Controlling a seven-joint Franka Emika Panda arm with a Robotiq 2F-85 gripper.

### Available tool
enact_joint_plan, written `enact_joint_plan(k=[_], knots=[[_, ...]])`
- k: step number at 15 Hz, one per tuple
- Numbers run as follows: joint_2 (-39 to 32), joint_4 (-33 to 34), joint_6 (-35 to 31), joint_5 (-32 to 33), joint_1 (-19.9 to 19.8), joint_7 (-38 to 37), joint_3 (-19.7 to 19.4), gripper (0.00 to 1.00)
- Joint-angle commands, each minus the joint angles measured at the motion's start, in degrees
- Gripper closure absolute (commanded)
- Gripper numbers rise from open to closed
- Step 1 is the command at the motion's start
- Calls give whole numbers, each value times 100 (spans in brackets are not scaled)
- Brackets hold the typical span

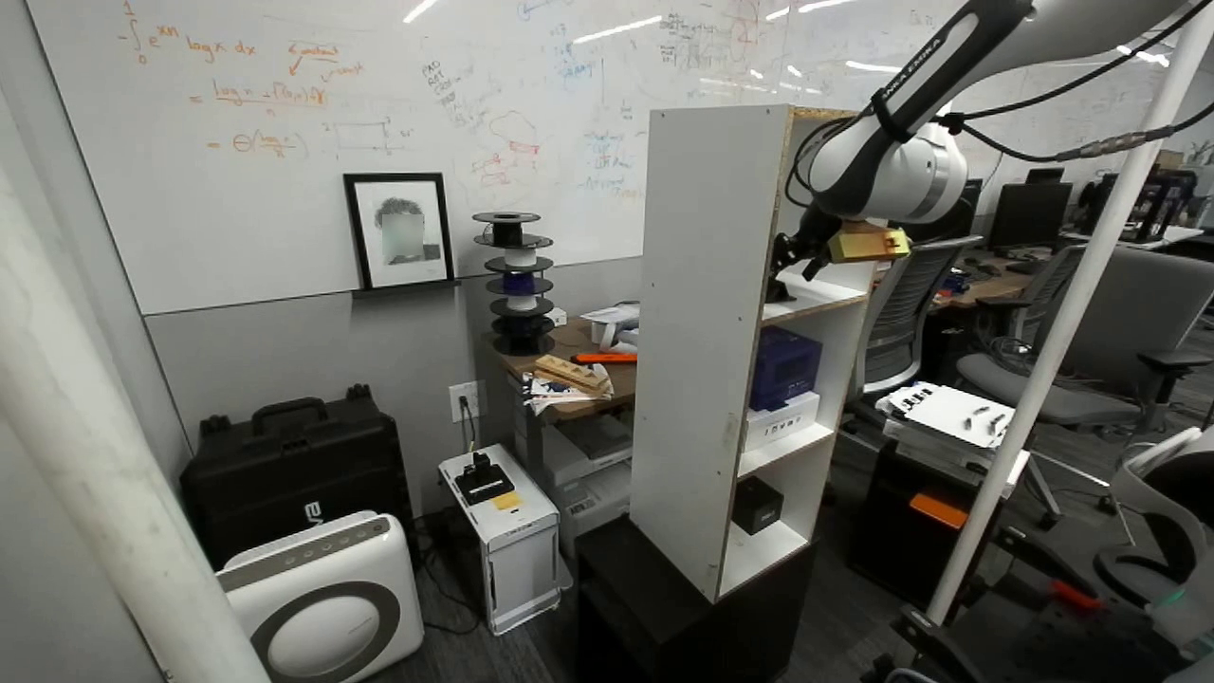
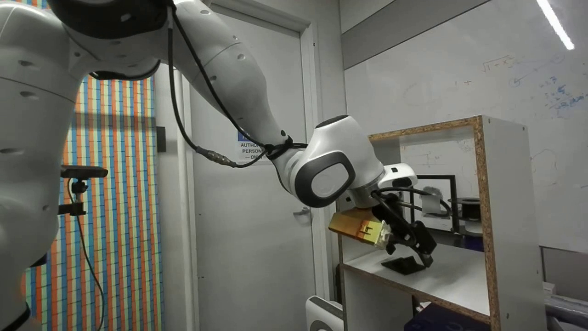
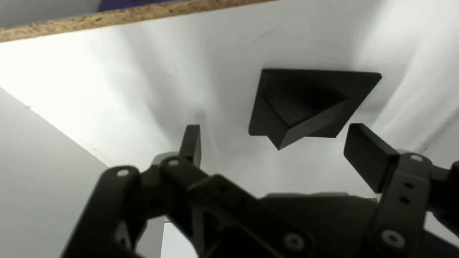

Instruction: Pick up the black object from the top compartment of the cabinet and put it on top of the cabinet.

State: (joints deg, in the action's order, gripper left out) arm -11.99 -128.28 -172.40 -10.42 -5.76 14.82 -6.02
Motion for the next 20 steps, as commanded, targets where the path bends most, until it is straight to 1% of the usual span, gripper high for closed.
enact_joint_plan(k=[1, 6, 13, 14, 15, 18, 19, 20], knots=[[-280, 222, -488, -21, 98, -179, -3, 0], [-533, 349, -681, -21, 200, -295, -25, 0], [-522, 287, -776, -3, 357, -441, -41, 0], [-507, 268, -796, 334, 231, -735, 65, 25], [-503, 263, -811, 403, 261, -794, 39, 26], [-484, 256, -792, 571, 242, -1000, 53, 51], [-478, 250, -787, 598, 249, -1045, 41, 58], [-469, 243, -788, 623, 245, -1076, 44, 66]])
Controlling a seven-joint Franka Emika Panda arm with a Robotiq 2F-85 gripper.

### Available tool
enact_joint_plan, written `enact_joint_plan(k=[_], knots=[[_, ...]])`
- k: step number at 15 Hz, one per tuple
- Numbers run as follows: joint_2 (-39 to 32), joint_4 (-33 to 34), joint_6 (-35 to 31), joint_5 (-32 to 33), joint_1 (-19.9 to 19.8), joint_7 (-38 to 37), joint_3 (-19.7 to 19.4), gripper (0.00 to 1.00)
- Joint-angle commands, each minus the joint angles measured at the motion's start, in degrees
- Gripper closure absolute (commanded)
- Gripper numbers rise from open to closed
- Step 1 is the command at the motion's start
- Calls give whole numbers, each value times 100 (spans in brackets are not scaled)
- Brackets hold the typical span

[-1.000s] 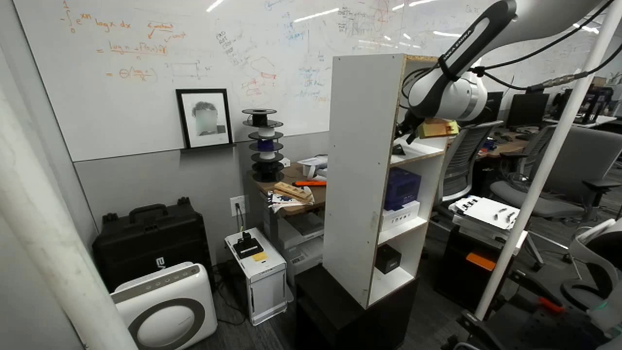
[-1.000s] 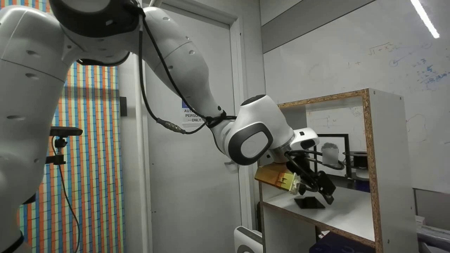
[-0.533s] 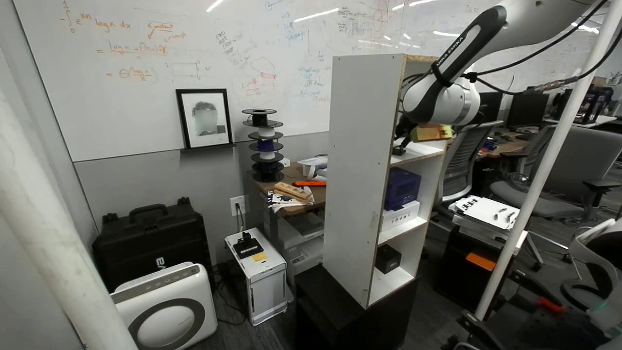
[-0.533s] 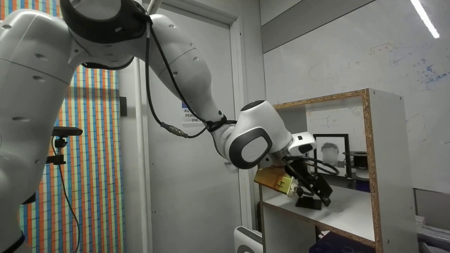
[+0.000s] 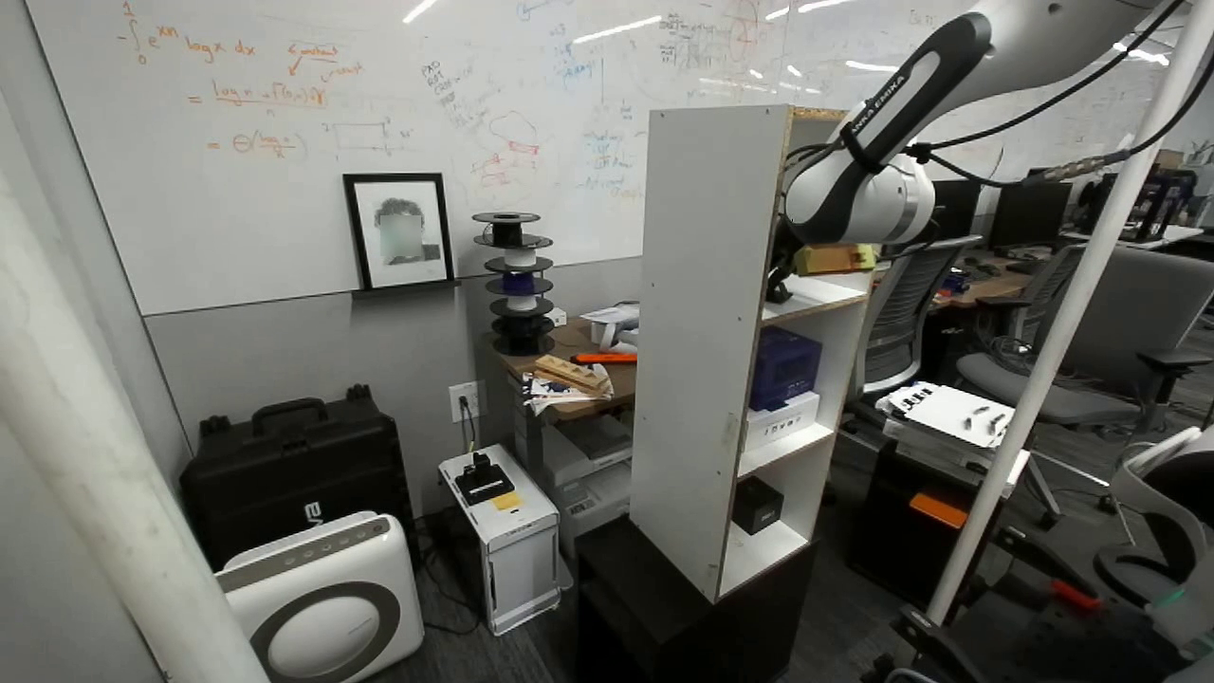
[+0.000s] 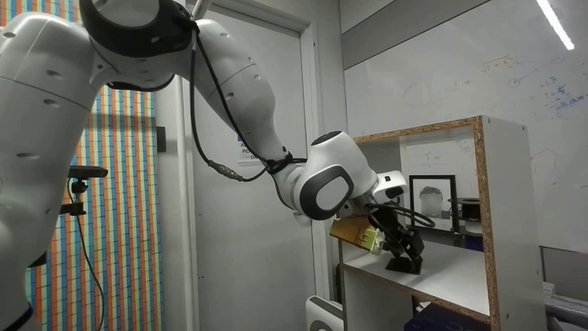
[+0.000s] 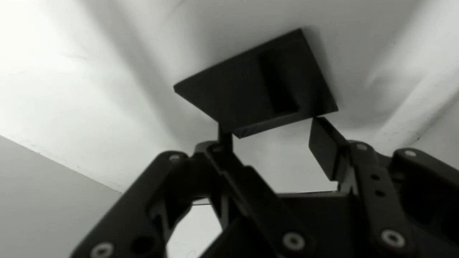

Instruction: Pick up the black object from the top compartment of the cabinet and put it on top of the cabinet.

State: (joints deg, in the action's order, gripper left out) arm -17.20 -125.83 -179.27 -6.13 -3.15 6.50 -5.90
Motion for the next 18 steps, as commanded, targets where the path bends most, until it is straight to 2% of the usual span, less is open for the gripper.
enact_joint_plan(k=[1, 2, 3, 6, 7, 8, 9, 10, 13, 14, 17, 18], knots=[[68, -16, -88, 200, -37, -272, 53, 73], [92, -30, -62, 182, -74, -286, 93, 82], [118, -48, -45, 167, -96, -299, 104, 85], [180, -101, -12, -68, -107, -172, 97, 91], [193, -109, 3, -83, -121, -172, 93, 89], [205, -116, 13, 105, -156, -360, 86, 83], [229, -131, 31, 122, -163, -366, 78, 63], [260, -157, 37, 147, -154, -391, 54, 60], [391, -264, -12, 236, -88, -465, -104, 37], [424, -292, -56, 164, 108, -466, -329, 30], [615, -401, -124, 143, 164, -429, -440, 6], [666, -432, -139, 149, 191, -417, -471, 1]])
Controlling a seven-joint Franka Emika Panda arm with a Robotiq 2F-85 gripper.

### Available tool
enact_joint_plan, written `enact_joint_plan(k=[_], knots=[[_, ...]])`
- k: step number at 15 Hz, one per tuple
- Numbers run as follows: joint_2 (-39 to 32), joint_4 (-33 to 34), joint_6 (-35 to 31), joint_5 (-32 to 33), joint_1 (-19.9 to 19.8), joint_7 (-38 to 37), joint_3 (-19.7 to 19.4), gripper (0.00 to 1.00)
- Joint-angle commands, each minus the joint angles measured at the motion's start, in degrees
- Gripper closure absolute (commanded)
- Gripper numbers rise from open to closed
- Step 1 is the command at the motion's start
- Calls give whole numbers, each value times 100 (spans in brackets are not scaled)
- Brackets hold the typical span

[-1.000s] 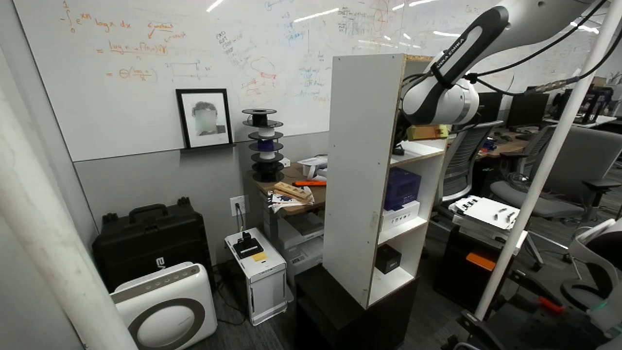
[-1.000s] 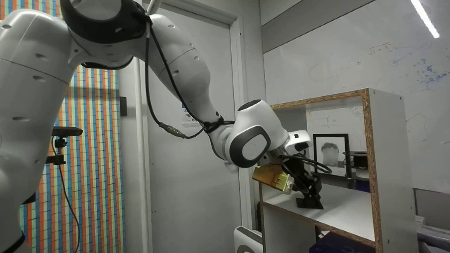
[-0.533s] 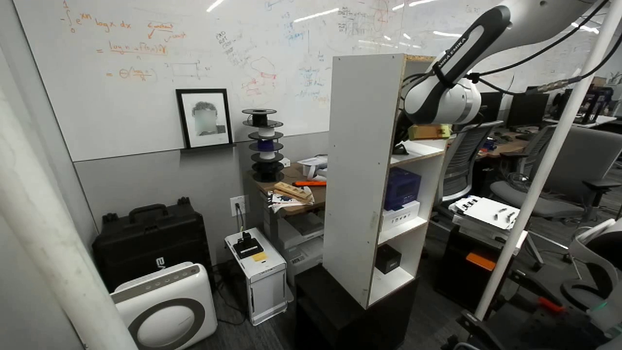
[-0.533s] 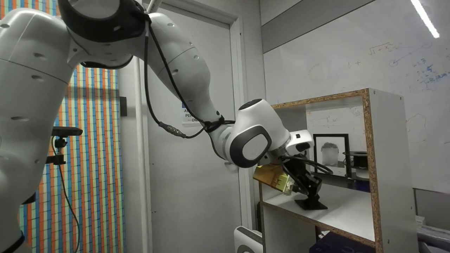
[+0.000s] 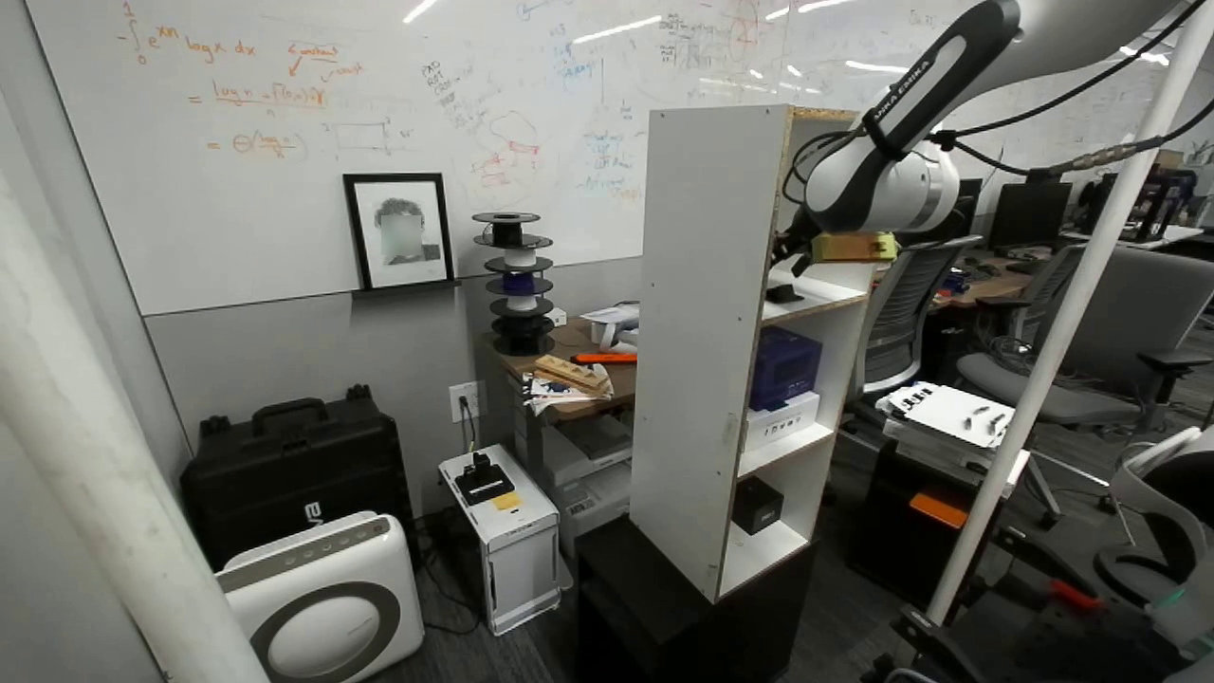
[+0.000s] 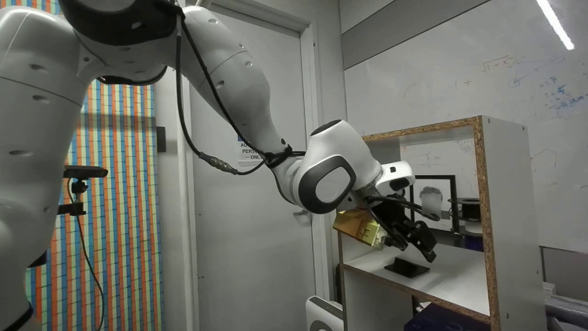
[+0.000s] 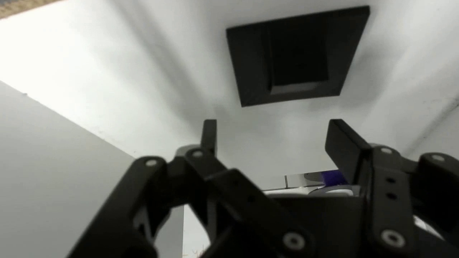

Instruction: Pick up the black object from the top compartment of the cabinet and put it on top of the cabinet.

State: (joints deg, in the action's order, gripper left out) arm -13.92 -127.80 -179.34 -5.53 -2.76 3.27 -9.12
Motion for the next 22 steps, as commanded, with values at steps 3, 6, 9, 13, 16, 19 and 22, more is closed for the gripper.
enact_joint_plan(k=[3, 6, 9, 13, 16, 19, 22], knots=[[466, -302, -110, 192, -45, -150, 90, 0], [346, -235, 81, 14, 222, -393, -128, 0], [316, -273, 224, 42, 63, -578, 128, 0], [382, -396, 343, 28, 63, -680, 292, 0], [357, -451, 323, 97, 59, -704, 280, 26], [365, -488, 345, 107, 33, -699, 258, 51], [392, -499, 321, 127, -3, -674, 246, 73]])
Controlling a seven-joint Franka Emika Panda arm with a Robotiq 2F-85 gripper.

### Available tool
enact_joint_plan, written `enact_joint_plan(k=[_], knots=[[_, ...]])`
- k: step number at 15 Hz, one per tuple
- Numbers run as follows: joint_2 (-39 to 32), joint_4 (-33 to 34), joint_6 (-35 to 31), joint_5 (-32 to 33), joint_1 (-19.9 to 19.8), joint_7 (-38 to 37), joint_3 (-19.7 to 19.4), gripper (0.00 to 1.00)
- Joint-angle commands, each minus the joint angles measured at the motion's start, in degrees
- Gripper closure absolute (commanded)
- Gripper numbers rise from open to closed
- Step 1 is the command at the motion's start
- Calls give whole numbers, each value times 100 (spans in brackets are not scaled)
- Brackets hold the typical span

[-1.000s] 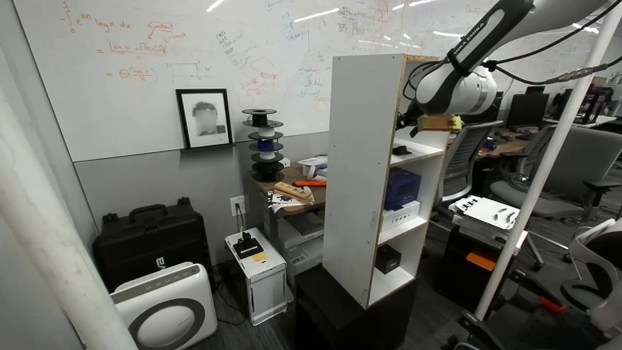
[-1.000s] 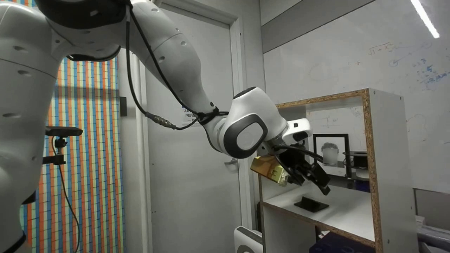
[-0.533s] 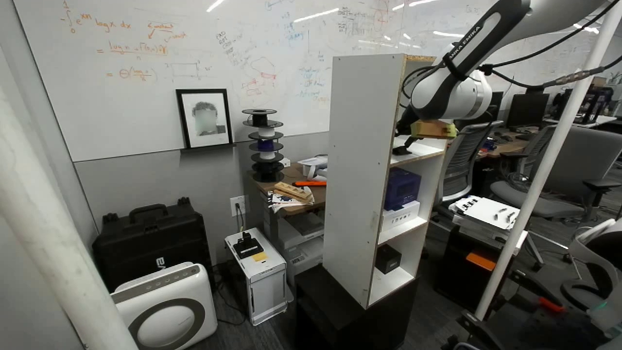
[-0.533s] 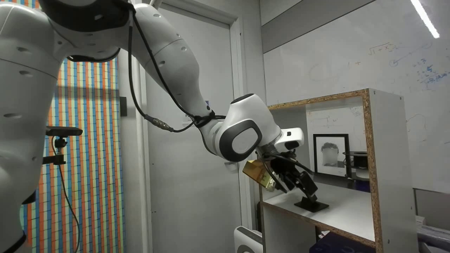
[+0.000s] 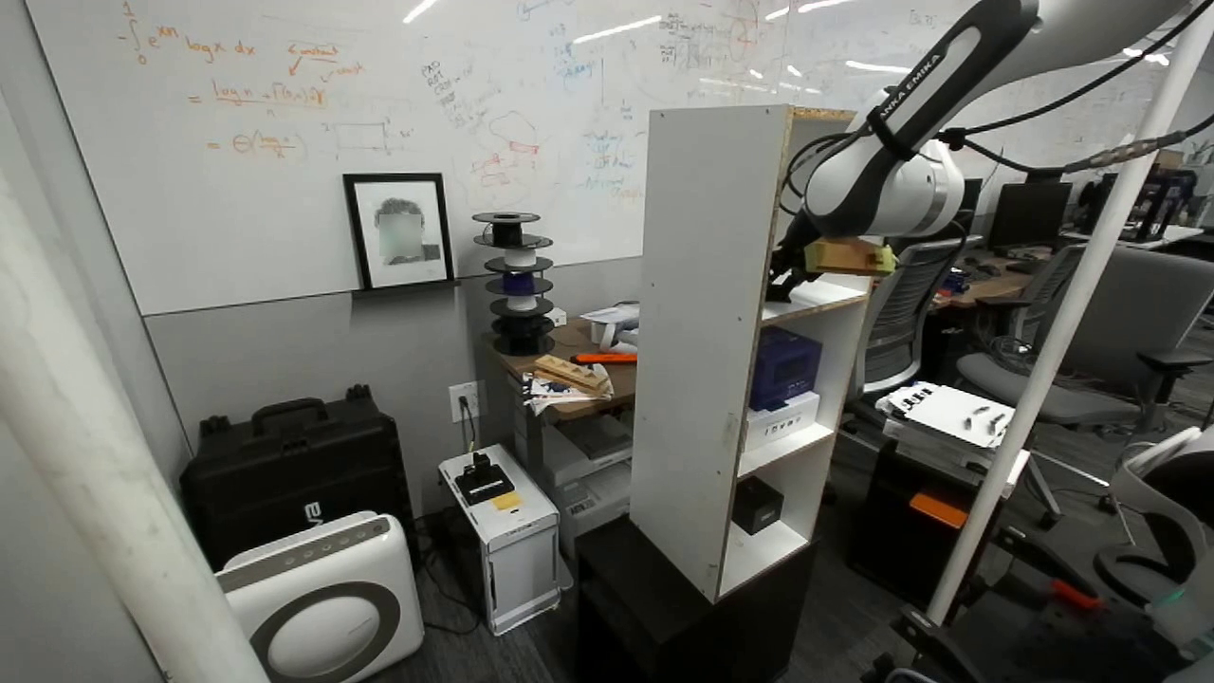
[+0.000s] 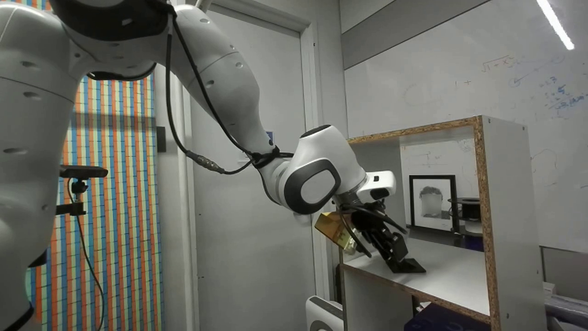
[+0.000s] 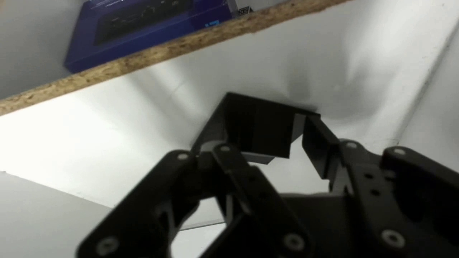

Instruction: Pick up the black object from the top compartment of the cabinet and put it on top of the cabinet.

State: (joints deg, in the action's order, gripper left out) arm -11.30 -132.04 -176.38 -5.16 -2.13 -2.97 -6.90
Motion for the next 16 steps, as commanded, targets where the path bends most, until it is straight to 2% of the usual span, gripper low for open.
enact_joint_plan(k=[1, 3, 4, 7, 9, 10, 12, 14, 16], knots=[[127, -75, 24, 96, -78, -48, 15, 82], [151, -81, 67, 86, -97, -36, 25, 85], [195, -117, 107, 102, -99, -18, 24, 81], [455, -355, 282, 160, -94, 25, 9, 81], [818, -701, 409, 236, 14, 3, -133, 82], [1088, -933, 542, 190, -133, 114, 21, 82], [1617, -1427, 699, 255, -155, 152, 0, 82], [2214, -1933, 858, 718, -146, -57, -143, 82], [2808, -2351, 947, 1408, -428, -333, -63, 82]])
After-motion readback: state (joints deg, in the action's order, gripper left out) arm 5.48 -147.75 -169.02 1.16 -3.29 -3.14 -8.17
